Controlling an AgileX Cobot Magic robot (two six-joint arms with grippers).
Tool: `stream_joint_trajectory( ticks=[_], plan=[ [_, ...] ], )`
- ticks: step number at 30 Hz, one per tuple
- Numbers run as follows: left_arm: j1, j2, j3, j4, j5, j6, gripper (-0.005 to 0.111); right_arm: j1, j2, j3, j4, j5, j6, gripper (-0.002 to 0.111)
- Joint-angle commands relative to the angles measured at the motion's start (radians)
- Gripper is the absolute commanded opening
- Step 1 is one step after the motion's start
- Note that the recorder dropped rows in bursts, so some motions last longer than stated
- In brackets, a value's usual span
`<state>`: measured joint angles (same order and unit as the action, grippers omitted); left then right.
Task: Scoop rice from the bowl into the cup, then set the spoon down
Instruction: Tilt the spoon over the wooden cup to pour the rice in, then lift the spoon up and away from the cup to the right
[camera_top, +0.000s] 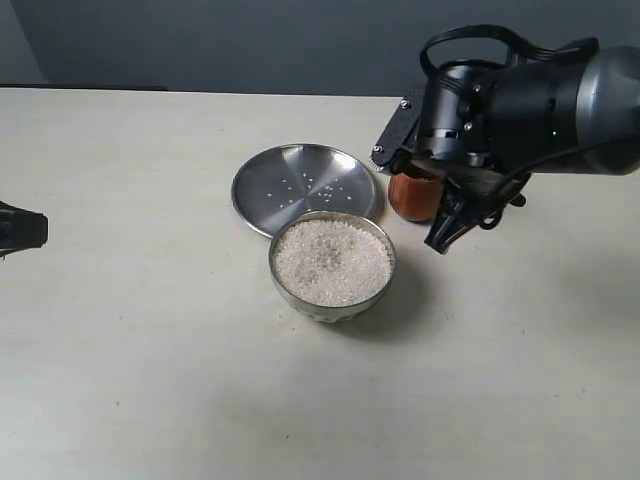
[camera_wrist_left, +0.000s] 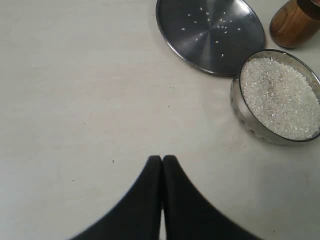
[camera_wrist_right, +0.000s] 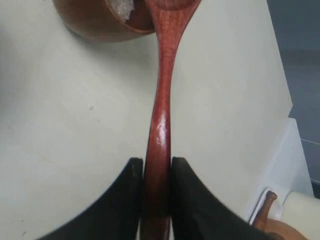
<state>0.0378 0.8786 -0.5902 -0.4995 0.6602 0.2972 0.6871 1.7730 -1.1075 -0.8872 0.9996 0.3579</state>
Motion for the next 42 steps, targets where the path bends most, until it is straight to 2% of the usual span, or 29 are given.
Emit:
stream_joint_trajectory(
  ticks=[1,7,13,14,18,25,34,42],
  plan=[
    [0.000,0.005,-0.006,-0.004,-0.008,-0.001,0.000,0.001,-0.001,0.005,-0.033,0.040,0.001,-0.001],
    [0.000,0.005,-0.006,-0.004,-0.008,-0.001,0.000,0.001,-0.001,0.005,-0.025,0.041,0.042,-0.001],
    [0.000,0.005,-0.006,-0.004,-0.008,-0.001,0.000,0.001,-0.035,0.005,0.005,-0.043,0.260,-0.001],
    [0.000,0.005,-0.006,-0.004,-0.008,-0.001,0.000,0.001,-0.068,0.005,0.018,-0.098,0.332,-0.001],
    [0.000,0.005,-0.006,-0.004,-0.008,-0.001,0.000,0.001,-0.142,0.005,0.044,-0.181,0.402,-0.001],
    [0.000,0.005,-0.006,-0.004,-0.008,-0.001,0.000,0.001,-0.324,0.009,0.067,-0.194,0.473,-0.001],
    [0.000,0.005,-0.006,-0.004,-0.008,-0.001,0.000,0.001,-0.637,0.361,-0.091,-0.355,0.723,-0.001],
    [0.000,0.005,-0.006,-0.004,-0.008,-0.001,0.000,0.001,-0.850,0.536,-0.084,-0.379,0.746,-0.001]
  ],
)
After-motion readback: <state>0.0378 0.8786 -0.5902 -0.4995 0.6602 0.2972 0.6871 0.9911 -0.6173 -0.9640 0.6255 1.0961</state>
